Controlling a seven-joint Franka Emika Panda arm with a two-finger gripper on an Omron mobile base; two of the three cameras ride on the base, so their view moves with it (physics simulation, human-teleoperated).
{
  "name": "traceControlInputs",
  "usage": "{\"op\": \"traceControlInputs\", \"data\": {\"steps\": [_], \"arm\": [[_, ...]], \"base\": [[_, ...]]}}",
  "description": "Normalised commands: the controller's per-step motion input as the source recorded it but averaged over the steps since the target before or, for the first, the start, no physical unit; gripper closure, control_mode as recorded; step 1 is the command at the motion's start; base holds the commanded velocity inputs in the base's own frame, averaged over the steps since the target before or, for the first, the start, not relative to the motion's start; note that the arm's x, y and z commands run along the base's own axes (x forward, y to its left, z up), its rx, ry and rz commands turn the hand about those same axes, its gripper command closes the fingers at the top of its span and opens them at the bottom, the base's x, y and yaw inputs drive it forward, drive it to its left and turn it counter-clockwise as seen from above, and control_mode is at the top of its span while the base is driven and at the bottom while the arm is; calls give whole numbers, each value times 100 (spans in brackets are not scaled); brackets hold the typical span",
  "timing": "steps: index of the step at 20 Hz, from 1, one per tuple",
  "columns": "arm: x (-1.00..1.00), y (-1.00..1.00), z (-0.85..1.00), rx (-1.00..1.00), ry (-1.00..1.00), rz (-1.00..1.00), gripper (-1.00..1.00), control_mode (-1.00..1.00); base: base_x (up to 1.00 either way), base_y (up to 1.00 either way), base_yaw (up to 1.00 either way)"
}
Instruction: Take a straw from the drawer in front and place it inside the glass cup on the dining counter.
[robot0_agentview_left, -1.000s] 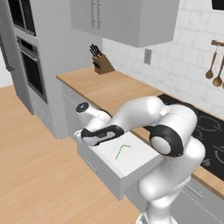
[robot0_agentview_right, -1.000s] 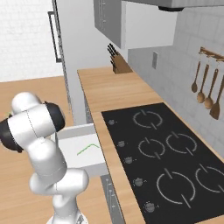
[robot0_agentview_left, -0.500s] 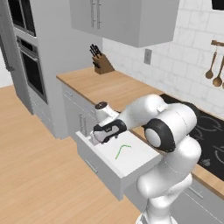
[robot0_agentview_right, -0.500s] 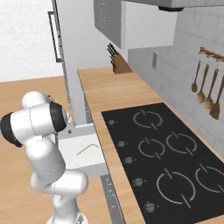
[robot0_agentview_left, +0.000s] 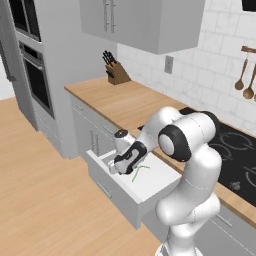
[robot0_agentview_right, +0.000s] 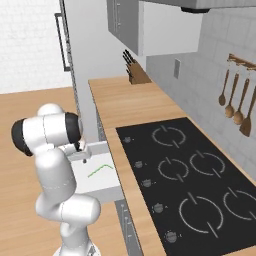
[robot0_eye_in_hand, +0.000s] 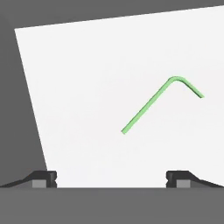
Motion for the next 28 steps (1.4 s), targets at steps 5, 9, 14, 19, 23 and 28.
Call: {"op": "traceControlInputs", "data": {"steps": [5,9,14,19,23,28], "arm": [[-1,5,-50,7,1,6,-100,-100],[-18,53,-36,5,2,4,-100,-100],[-30,92,-25,1,4,1,-100,-100],[-33,100,-17,0,7,0,-100,-100],[-28,100,-12,0,11,0,-100,-100],[-30,94,-4,0,5,0,-100,-100]], "base": [[0,0,0],[0,0,0],[0,0,0],[0,0,0],[0,0,0],[0,0,0]]}}
